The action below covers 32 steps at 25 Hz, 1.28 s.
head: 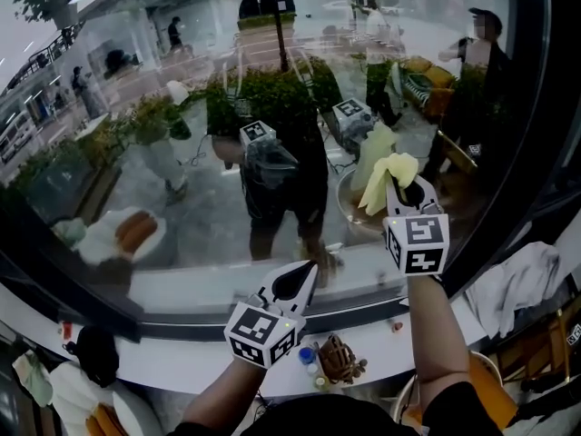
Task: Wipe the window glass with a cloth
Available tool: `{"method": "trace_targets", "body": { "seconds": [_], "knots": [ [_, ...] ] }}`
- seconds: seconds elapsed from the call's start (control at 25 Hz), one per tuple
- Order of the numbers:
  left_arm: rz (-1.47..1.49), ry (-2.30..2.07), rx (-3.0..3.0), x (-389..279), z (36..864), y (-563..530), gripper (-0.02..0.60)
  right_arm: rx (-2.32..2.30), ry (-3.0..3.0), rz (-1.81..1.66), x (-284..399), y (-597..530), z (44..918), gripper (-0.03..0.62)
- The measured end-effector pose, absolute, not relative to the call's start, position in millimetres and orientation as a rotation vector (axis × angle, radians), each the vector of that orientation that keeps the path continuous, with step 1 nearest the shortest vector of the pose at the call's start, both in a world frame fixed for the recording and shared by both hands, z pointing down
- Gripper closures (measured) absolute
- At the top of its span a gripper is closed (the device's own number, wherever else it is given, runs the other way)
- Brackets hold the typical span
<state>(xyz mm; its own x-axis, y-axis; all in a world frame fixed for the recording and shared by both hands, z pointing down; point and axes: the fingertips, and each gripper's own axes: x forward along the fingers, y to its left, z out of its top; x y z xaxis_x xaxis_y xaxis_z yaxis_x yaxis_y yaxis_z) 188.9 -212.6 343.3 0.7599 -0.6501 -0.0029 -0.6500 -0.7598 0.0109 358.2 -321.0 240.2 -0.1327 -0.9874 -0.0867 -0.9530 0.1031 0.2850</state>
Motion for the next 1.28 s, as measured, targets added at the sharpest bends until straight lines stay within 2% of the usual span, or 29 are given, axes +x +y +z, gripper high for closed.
{"method": "trace_targets", "body": {
  "seconds": [0.2, 0.4, 0.64, 0.92, 1.28],
  "knots": [
    [-0.014, -1.107, 2.928, 189.9, 345.7, -217.5, 0.574, 1.983, -2.238, -0.411, 362.6, -326.1, 244.1, 0.551],
    [-0.027, -1.122, 2.920, 124.3, 348.6, -214.3, 0.574, 1.974, -2.242, -0.426, 295.3, -321.3, 245.3, 0.551],
    [-0.026, -1.143, 2.906, 101.3, 352.6, -214.9, 0.574, 1.971, -2.251, -0.436, 271.7, -322.2, 244.7, 0.551],
    [-0.011, -1.149, 2.879, 18.1, 354.8, -224.5, 0.574, 1.941, -2.275, -0.460, 178.2, -334.1, 238.6, 0.551],
    [-0.018, -1.198, 2.852, 22.7, 354.3, -216.7, 0.574, 1.904, -2.343, -0.484, 167.3, -324.8, 230.9, 0.551]
  ]
}}
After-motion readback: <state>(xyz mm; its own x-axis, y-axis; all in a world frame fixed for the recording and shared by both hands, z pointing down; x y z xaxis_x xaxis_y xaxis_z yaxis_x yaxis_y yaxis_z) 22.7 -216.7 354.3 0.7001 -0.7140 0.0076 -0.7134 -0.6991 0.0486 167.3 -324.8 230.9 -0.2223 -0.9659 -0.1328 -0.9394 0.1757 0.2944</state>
